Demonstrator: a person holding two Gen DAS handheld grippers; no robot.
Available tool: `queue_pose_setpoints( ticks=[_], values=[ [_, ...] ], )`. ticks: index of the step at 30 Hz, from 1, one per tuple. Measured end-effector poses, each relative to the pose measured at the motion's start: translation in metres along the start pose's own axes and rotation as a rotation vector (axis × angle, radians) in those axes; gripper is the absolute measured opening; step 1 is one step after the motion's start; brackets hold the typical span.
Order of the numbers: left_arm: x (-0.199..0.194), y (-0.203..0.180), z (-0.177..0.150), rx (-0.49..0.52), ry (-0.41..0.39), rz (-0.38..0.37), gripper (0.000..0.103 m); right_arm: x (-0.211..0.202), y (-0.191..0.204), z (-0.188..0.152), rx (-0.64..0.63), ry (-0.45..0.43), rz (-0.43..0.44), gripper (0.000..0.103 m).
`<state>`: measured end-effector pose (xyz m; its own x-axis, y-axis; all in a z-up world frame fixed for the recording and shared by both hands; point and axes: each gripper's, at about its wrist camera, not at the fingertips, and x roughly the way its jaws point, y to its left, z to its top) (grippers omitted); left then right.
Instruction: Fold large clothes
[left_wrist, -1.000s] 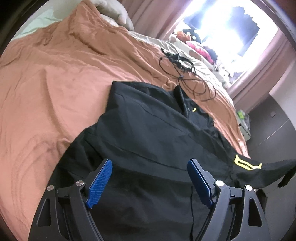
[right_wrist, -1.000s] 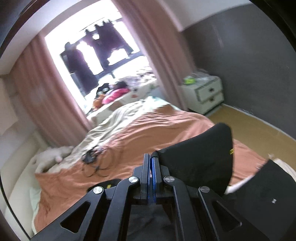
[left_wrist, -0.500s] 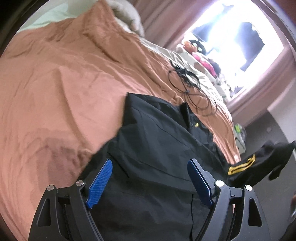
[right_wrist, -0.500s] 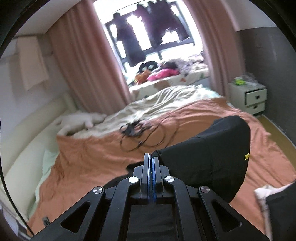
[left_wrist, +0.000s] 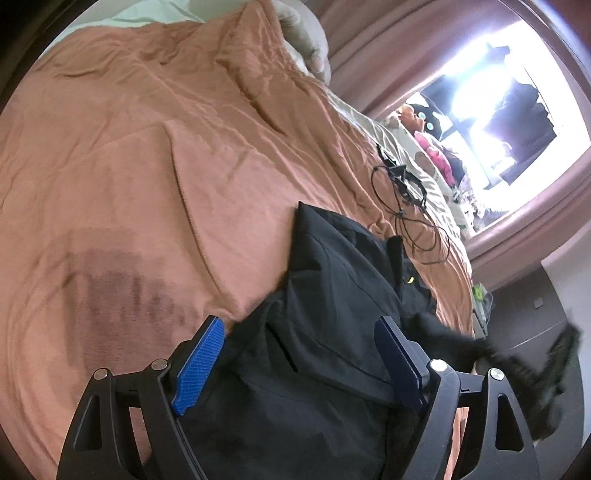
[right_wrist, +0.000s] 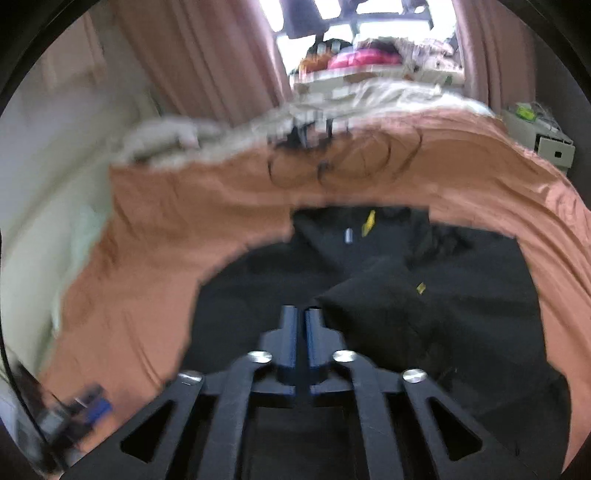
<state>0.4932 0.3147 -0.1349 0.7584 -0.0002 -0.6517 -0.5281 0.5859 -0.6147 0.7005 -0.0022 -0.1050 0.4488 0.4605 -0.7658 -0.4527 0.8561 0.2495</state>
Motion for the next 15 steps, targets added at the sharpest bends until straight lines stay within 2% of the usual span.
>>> queue_pose_setpoints(
  ticks=[1, 5, 9, 11, 15],
  values=[
    [-0.001, 0.001, 0.0, 0.0, -0.002, 0.003, 0.084, 0.006, -0.001, -0.009, 0.009, 0.036, 0.042, 0.058],
    [0.001, 0.005, 0.001, -0.021, -0.001, 0.007, 0.084, -0.004, -0.014, -0.022, 0.022, 0.063, 0.087, 0.059],
    [0.005, 0.003, -0.001, -0.015, 0.015, 0.001, 0.084, -0.026, -0.041, -0.025, 0.095, 0.037, 0.127, 0.06],
    [0.006, 0.001, -0.002, -0.011, 0.018, -0.001, 0.084, -0.036, -0.053, -0.025, 0.135, 0.017, 0.106, 0.07],
    [0.006, 0.002, -0.002, -0.02, 0.02, -0.009, 0.084, -0.06, -0.072, -0.03, 0.172, -0.011, 0.211, 0.07]
  ],
)
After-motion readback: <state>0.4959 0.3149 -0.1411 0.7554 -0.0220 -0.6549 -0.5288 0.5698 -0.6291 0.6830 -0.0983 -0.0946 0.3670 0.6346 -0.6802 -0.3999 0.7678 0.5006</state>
